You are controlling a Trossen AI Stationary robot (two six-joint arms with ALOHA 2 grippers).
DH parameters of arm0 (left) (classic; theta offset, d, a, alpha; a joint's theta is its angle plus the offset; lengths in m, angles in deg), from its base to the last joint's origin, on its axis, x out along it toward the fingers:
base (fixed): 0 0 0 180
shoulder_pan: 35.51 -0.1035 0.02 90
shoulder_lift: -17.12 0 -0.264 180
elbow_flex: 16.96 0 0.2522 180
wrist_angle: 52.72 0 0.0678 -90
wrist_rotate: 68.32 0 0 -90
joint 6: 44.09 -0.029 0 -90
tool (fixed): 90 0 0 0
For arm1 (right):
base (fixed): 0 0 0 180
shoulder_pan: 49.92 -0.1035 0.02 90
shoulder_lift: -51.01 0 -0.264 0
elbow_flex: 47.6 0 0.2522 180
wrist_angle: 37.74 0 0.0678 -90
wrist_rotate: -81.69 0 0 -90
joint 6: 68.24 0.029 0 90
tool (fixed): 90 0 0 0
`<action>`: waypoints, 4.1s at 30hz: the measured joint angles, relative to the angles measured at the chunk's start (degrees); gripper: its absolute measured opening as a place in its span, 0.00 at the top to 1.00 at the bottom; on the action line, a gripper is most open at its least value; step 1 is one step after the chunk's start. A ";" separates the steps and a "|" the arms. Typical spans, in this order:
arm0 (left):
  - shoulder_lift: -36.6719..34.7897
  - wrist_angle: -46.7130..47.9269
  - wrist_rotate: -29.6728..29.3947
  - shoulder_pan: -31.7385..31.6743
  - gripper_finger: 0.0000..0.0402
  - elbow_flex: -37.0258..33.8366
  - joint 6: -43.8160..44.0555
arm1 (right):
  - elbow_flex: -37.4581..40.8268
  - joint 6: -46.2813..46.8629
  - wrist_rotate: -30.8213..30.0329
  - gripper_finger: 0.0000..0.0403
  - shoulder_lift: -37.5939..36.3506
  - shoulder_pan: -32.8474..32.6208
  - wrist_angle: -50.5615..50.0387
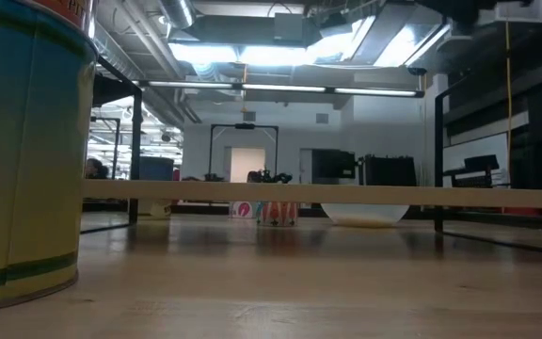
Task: Pick and place cans onto a shelf
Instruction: Put the canned sliced carrots on the shelf
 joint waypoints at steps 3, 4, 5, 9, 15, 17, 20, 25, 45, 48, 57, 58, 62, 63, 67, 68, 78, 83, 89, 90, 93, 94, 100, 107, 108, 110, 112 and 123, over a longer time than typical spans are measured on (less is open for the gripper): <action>0.00 0.00 0.01 0.00 0.81 0.00 0.00 | -4.23 0.00 -0.03 0.44 6.08 0.14 -1.44; 0.02 0.00 0.00 0.00 0.81 -0.02 0.00 | -5.72 0.00 -0.05 0.44 7.98 0.21 -2.46; 0.01 0.00 0.00 0.00 0.81 -0.02 0.00 | -7.16 -0.02 -0.05 0.44 9.98 0.36 -3.40; 0.00 0.00 0.00 0.00 0.81 0.00 0.01 | -12.28 -0.01 -0.05 0.44 17.53 1.43 -6.39; 0.02 0.00 0.00 0.00 0.81 0.00 0.00 | -17.53 -0.02 -0.03 0.44 27.56 4.15 -8.13; 0.02 0.00 0.00 0.00 0.81 -0.02 0.01 | -18.54 -0.02 -0.01 0.44 30.66 4.96 -8.22; 0.01 0.00 0.00 0.00 0.81 -0.01 0.01 | -19.28 0.07 1.38 0.44 34.98 6.08 -8.36; 0.00 0.00 0.00 0.00 0.81 0.00 0.00 | -19.55 0.18 7.67 0.44 41.84 7.65 -6.70; 0.02 0.00 0.00 0.00 0.81 0.00 0.02 | -35.39 0.52 14.99 0.44 66.66 9.59 -12.29; 0.02 0.00 -0.19 0.00 0.81 -0.01 0.01 | -38.40 0.55 14.99 0.44 70.37 9.23 -15.25; 0.01 0.04 -0.94 0.00 0.81 0.00 0.02 | -40.09 0.63 15.02 0.44 77.91 8.26 -16.13; 0.00 0.04 -0.94 0.00 0.81 -0.02 0.00 | -40.09 0.61 14.99 0.44 78.53 8.27 -16.17; 0.00 0.06 -0.96 0.00 0.81 -0.01 0.02 | -40.09 0.63 14.97 0.44 80.02 8.32 -16.08; 0.01 0.05 -0.96 0.00 0.81 -0.01 0.02 | -40.09 0.63 14.97 0.44 80.28 8.30 -16.07; 0.02 0.04 -0.98 0.00 0.81 -0.02 0.02 | -40.09 0.63 14.97 0.44 81.01 8.27 -16.05; 0.01 0.04 -0.98 0.00 0.81 -0.02 0.02 | -40.09 0.63 14.97 0.44 81.28 8.27 -16.00; 0.02 0.04 -1.03 0.00 0.81 -0.02 0.02 | -40.09 0.48 14.83 0.44 84.35 8.27 -15.80; 0.02 0.04 -1.05 0.00 0.81 -0.02 0.02 | -40.09 0.46 14.81 0.47 84.37 8.27 -15.80; 0.02 0.04 -1.11 0.00 0.81 -0.02 0.02 | -40.09 0.46 14.75 0.62 84.37 8.34 -15.80; 0.02 0.04 -1.13 0.00 0.81 0.00 0.02 | -40.09 0.48 14.79 0.66 84.37 8.32 -15.80; 0.02 0.04 -1.14 0.00 0.81 -0.02 0.02 | -40.09 0.48 14.90 0.75 84.39 8.32 -15.85; 0.02 0.04 -1.14 0.00 0.81 -0.01 0.02 | -40.09 0.49 14.90 0.78 84.39 8.30 -15.85; 0.02 0.04 -1.11 0.00 0.81 -0.02 0.02 | -40.09 0.48 14.98 0.95 84.39 8.30 -15.80; 0.02 0.04 -1.11 0.00 0.81 -0.02 0.02 | -40.09 0.37 15.01 0.97 84.39 8.30 -15.82; 0.02 0.04 -1.11 0.00 0.81 -0.02 0.02 | -40.09 0.31 15.00 0.97 84.36 8.30 -15.84; 0.01 0.04 -1.09 0.00 0.81 -0.02 0.02 | -40.08 0.07 14.99 0.98 84.16 8.30 -16.05; 0.02 0.04 -1.09 0.00 0.81 -0.02 0.02 | -39.95 -0.64 14.99 0.98 83.41 8.30 -17.24; 0.01 0.13 -1.09 0.00 0.81 -0.02 0.02 | -39.90 -3.48 14.99 0.98 73.36 7.62 -26.53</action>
